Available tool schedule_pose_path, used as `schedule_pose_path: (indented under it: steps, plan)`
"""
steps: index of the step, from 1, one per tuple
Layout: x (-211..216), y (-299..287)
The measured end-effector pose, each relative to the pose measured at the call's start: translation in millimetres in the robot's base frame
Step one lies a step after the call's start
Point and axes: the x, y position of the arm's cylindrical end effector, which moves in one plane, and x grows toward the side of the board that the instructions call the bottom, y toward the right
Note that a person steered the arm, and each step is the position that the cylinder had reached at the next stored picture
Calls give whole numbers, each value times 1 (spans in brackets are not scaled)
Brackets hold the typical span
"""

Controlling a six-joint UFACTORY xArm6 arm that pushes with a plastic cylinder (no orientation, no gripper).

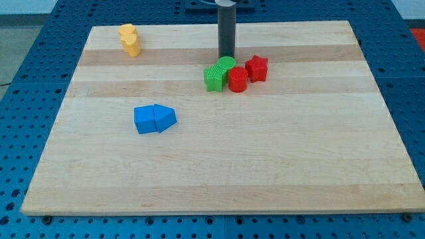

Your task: Move the green blocks into the red blocks

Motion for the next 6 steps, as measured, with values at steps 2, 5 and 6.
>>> schedule_pose_path:
  steps: [2, 5, 6]
  plan:
    - [35, -72]
    - [63, -28]
    - [58, -41]
